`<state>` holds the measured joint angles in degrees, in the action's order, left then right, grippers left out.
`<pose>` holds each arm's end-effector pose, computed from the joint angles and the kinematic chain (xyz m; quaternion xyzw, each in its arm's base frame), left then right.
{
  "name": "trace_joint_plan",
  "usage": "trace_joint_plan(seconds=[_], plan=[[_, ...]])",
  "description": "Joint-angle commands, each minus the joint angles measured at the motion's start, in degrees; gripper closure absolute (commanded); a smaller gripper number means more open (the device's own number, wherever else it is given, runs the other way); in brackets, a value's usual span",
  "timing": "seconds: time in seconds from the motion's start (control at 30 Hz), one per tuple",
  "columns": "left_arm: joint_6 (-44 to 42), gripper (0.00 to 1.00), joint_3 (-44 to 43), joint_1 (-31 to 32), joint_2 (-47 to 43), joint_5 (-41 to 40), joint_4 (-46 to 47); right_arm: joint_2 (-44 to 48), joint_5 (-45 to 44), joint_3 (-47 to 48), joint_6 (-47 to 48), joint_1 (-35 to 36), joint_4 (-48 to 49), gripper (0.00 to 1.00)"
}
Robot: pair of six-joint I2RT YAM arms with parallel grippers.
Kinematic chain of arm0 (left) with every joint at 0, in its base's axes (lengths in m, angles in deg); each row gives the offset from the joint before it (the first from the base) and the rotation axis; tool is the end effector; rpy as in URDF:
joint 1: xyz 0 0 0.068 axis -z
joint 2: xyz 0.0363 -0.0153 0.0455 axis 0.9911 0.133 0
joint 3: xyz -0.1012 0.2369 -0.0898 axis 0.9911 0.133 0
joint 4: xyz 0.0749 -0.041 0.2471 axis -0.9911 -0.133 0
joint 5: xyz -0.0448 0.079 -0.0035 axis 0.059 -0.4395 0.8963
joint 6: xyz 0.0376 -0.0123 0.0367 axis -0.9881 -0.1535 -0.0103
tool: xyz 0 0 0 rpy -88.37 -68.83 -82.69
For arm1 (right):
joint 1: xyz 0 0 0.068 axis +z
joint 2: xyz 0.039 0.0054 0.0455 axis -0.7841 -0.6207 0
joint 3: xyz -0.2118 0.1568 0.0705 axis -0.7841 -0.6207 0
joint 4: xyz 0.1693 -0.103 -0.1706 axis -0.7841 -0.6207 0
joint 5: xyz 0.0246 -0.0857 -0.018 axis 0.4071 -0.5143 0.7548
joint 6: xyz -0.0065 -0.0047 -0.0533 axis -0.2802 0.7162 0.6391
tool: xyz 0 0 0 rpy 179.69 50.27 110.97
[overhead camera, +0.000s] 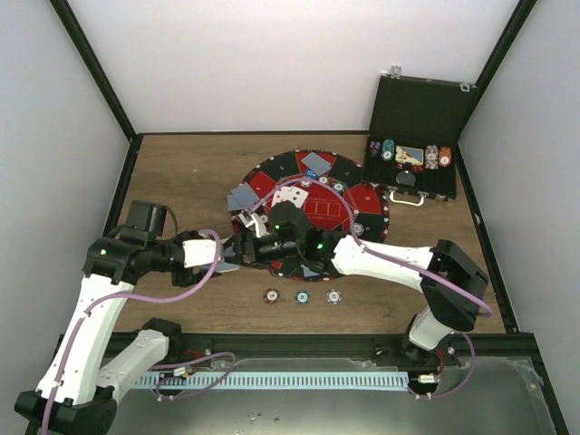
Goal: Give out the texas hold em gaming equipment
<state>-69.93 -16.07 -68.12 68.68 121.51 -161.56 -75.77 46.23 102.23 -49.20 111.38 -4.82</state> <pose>0.1157 -0.0493 0.3315 0.6456 0.6699 -0.1429 0.3375 0.1675 0.3262 0.2731 -0.1602 0.7829 0.5967 0.0736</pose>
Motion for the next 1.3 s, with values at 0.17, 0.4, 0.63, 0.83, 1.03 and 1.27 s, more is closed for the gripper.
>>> trace_joint_plan(seconds=[0.17,0.4,0.63,0.83,1.03,1.27], plan=[[-0.71,0.96,-1.88,-0.07,-0.46,1.93,-0.35,0.4,-1.04,0.77,-0.88,-1.4,-0.37,0.2],[-0.8,0.96,-2.15,-0.09,-0.24,2.13,-0.25,3.77,-1.38,-3.45,0.07,-3.79,-2.57,0.24],[-0.84,0.96,-2.26,-0.09,-0.09,2.11,-0.05,5.86,-2.08,-4.27,1.57,-4.45,-5.84,0.34],[-0.8,0.96,-2.19,-0.09,0.13,2.06,0.12,5.13,-1.04,-1.91,2.07,-3.67,-5.18,0.32],[-0.72,0.96,-1.83,-0.06,0.24,1.88,0.0,0.08,0.52,4.97,3.53,-0.9,-5.39,0.26],[-0.86,0.96,-2.02,-0.09,0.09,1.57,-0.13,-3.32,0.93,6.46,3.58,-0.63,-4.95,0.26]])
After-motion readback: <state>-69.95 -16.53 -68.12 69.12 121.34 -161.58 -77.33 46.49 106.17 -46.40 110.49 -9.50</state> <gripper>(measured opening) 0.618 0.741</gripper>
